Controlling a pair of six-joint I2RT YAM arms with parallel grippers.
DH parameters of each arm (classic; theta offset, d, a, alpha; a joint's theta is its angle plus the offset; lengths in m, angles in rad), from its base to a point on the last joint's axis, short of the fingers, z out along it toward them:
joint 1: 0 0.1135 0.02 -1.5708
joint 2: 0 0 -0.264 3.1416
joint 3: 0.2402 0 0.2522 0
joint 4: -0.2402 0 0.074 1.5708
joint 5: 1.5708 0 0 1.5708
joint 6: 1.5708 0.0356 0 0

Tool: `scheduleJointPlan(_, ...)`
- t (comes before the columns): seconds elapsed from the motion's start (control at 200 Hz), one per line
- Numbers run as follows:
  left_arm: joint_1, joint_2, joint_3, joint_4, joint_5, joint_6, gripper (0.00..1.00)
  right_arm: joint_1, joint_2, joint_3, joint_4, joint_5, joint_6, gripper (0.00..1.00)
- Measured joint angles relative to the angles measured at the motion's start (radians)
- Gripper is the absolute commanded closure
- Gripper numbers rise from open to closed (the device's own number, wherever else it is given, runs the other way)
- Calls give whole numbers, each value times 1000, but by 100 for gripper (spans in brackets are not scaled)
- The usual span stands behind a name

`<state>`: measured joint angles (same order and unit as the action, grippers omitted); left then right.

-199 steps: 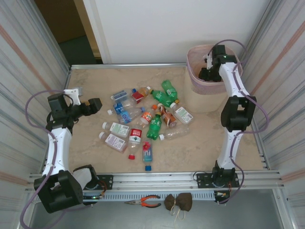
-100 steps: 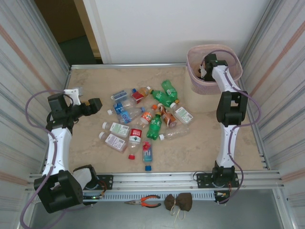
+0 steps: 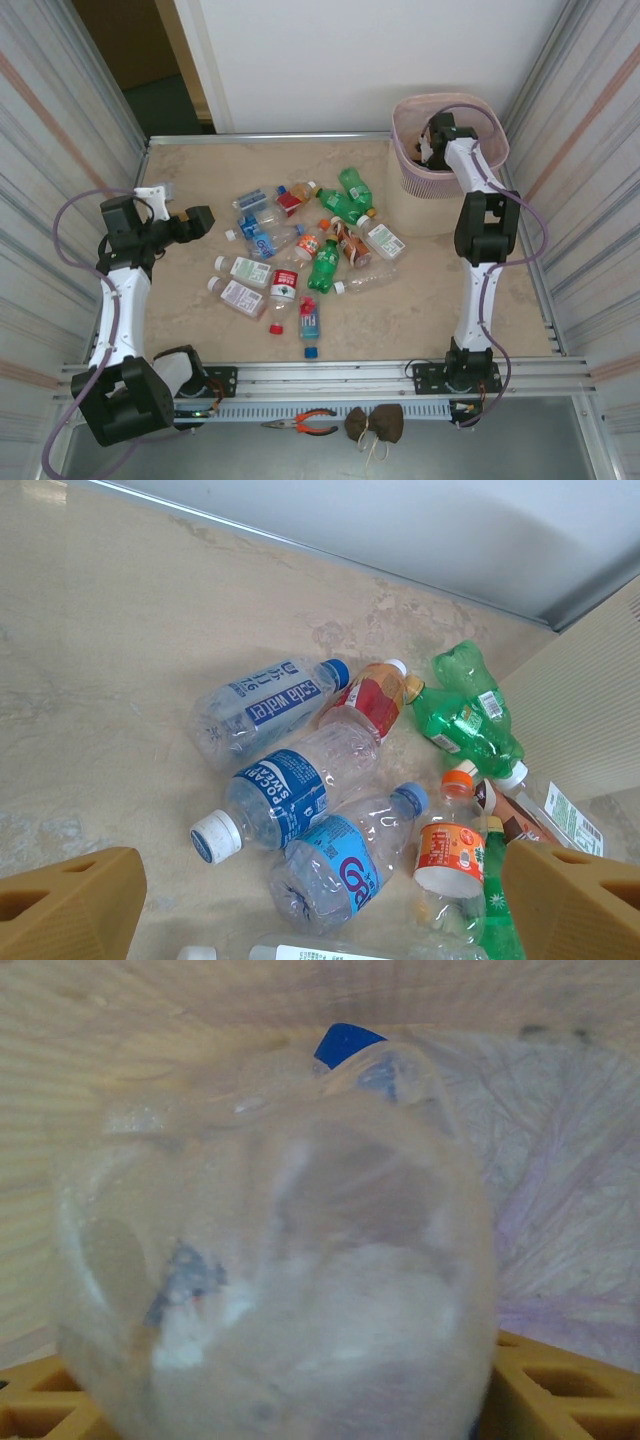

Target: Put the plastic bottles in the bin

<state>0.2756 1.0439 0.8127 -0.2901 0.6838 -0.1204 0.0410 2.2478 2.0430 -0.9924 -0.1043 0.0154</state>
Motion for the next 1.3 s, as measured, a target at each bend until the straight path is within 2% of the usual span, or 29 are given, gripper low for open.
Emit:
scheduleJointPlan(0.496, 0, 5, 0, -20, -3, 3, 8, 6, -311, -20, 32, 32, 6, 35)
scheduleJointPlan(0.857, 0, 5, 0, -19, -3, 3, 8, 77, -505, -51, 51, 84, 35, 35)
scheduleJointPlan(1.087, 0, 4, 0, -19, -3, 3, 8, 175, -666, -124, 74, 128, 68, 36)
scheduleJointPlan(1.302, 0, -2, 0, -19, -3, 2, 8, 315, -843, -311, 96, 156, 151, 39)
